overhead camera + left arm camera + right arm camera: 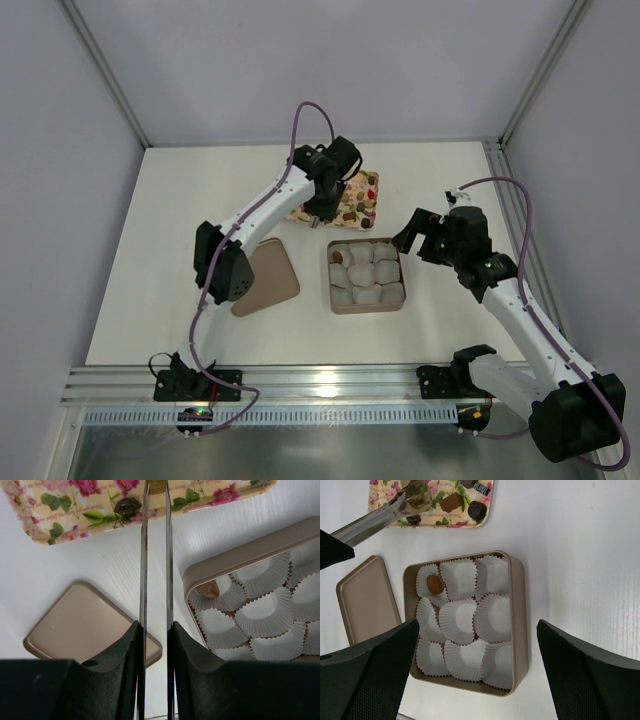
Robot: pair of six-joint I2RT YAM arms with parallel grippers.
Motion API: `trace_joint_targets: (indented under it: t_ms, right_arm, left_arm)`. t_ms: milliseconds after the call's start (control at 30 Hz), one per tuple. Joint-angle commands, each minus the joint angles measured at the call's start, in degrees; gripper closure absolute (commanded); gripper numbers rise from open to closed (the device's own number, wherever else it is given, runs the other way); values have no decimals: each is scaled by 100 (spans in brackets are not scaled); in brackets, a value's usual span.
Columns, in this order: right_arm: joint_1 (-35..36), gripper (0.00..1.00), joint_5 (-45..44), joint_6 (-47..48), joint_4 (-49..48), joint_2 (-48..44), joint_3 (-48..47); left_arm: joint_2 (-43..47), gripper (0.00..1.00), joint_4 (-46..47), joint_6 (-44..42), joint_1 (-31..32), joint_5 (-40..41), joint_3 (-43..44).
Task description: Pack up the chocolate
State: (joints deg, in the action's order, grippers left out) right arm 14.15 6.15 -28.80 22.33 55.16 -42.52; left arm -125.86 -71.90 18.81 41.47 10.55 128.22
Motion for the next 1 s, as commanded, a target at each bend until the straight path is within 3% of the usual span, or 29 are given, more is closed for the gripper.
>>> trace_joint_targets:
  t_ms: [0,433,967]
  right_arm:
    - [17,1,0,32,-132,-49,-125]
    - [26,1,-18,23,-158,-49,-133]
    - [26,1,-88,6,43,-277,-107]
  left_arm:
    - [211,73,-61,-97,-78,106,308]
    - [940,75,-167,114,-34,-298,212]
    - [2074,74,71,518,1090,-167,-1018]
